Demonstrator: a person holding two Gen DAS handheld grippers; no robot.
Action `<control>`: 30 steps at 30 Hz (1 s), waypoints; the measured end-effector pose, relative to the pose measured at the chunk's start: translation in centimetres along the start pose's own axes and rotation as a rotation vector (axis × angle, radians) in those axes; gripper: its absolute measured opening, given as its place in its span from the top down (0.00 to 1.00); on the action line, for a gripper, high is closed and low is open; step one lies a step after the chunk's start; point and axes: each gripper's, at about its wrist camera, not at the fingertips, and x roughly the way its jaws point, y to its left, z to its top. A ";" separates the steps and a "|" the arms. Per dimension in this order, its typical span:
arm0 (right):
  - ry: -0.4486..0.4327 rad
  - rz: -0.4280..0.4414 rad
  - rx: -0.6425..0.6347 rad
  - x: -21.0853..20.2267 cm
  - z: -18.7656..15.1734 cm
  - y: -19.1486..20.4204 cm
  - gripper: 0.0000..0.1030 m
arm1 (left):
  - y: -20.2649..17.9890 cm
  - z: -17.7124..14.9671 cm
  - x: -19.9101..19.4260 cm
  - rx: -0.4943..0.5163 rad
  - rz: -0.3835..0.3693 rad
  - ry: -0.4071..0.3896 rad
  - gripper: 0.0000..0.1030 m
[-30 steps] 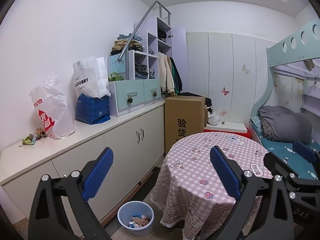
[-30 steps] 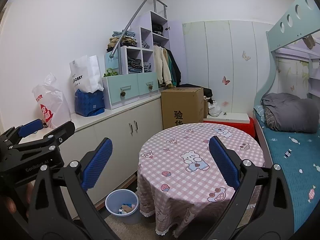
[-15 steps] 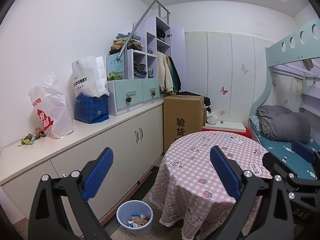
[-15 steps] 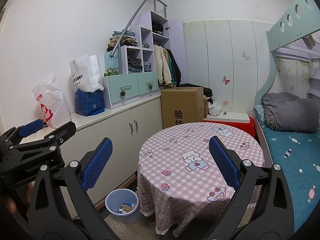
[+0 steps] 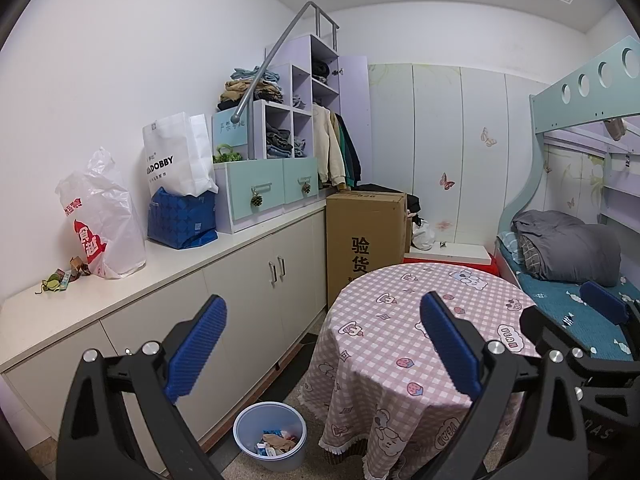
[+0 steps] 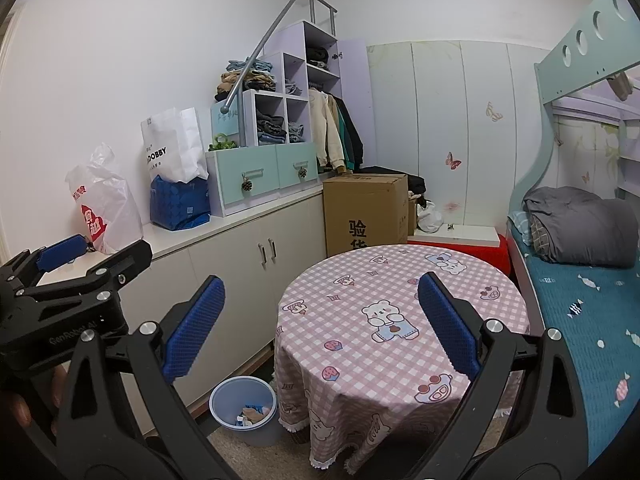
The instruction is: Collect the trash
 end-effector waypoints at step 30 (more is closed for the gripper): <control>0.004 0.005 -0.001 0.0 -0.2 -0.5 0.08 | 0.0 0.3 0.0 0.010 -0.006 0.003 0.07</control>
